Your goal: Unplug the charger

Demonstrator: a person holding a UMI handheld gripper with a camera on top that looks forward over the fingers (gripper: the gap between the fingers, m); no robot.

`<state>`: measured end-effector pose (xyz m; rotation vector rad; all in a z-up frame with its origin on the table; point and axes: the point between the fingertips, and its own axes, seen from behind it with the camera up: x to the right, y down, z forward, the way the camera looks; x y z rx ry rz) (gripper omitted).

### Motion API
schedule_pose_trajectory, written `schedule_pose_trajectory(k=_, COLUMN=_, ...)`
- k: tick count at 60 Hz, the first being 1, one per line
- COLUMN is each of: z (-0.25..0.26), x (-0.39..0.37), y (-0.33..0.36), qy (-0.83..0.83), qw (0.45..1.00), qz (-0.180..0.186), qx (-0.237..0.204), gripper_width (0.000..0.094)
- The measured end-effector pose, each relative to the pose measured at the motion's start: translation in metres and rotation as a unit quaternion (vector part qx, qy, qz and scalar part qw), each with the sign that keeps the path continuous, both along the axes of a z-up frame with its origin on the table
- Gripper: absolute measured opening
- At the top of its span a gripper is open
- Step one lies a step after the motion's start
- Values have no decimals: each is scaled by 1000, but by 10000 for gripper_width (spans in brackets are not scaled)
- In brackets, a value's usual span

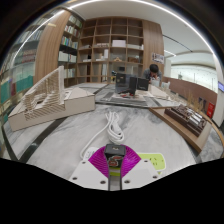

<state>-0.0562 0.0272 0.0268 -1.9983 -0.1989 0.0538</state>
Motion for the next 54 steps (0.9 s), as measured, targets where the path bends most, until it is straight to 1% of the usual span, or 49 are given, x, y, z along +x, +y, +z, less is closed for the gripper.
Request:
schedule_pose_trajectory(k=4, z=1, x=0, y=0, qy=-4, qw=1000, qz=3, qx=-7, gripper_width=116)
schedule_pose_trajectory(k=10, z=0, x=-1, y=-1, qy=10, qw=999, qz=17, qx=-37, gripper_width=115)
schedule_pose_trajectory(k=11, z=6, x=-2, y=-3, qy=22, qw=999, qz=17, qx=-28, gripper_width=117)
schedule_pose_trajectory(k=12, z=17, x=-4, y=-1, qy=31, qw=999, qz=16, qx=-8, gripper_width=116)
schedule_pose_trajectory(k=15, z=80, x=11, y=5, qy=-3, qw=996, qz=13, qx=91, gripper_width=114)
schedule_pose_trajectory(k=17, z=124, x=15, y=4, qy=-29, qw=989, qz=12, qx=145, gripper_width=114)
schedule_pose_trajectory(k=18, z=147, x=20, y=7, qy=-30, qw=987, qz=11, qx=157, gripper_width=115)
schedule_pose_trajectory(k=19, z=157, x=16, y=6, qy=-29, qw=986, qz=10, qx=161, gripper_width=114)
schedule_pose_trajectory(k=24, z=178, x=19, y=5, qy=10, qw=992, qz=18, qx=125, gripper_width=114)
schedule_pose_trajectory(k=29, z=181, x=54, y=3, qy=7, qw=995, qz=2, qx=101, gripper_width=114)
schedule_pose_trajectory(k=35, z=138, x=100, y=-11, qy=-33, qw=998, qz=-20, qx=56, gripper_width=116)
schedule_pose_trajectory(k=37, z=114, x=114, y=-15, qy=-40, qw=999, qz=-21, qx=30, gripper_width=116)
schedule_pose_trajectory(k=41, z=68, x=140, y=-27, qy=-50, qw=998, qz=-35, qx=-23, gripper_width=119)
schedule_pose_trajectory(k=43, z=42, x=149, y=-34, qy=-57, qw=996, qz=-35, qx=-54, gripper_width=118)
schedule_pose_trajectory(k=45, z=19, x=160, y=-35, qy=-52, qw=995, qz=-37, qx=-75, gripper_width=128)
schedule_pose_trajectory(k=48, z=1, x=169, y=-38, qy=-45, qw=993, qz=-49, qx=-96, gripper_width=137)
schedule_pose_trajectory(k=50, z=-14, x=178, y=-38, qy=-42, qw=992, qz=-53, qx=-103, gripper_width=144)
schedule_pose_trajectory(k=54, z=-25, x=184, y=-37, qy=-45, qw=991, qz=-57, qx=-114, gripper_width=180)
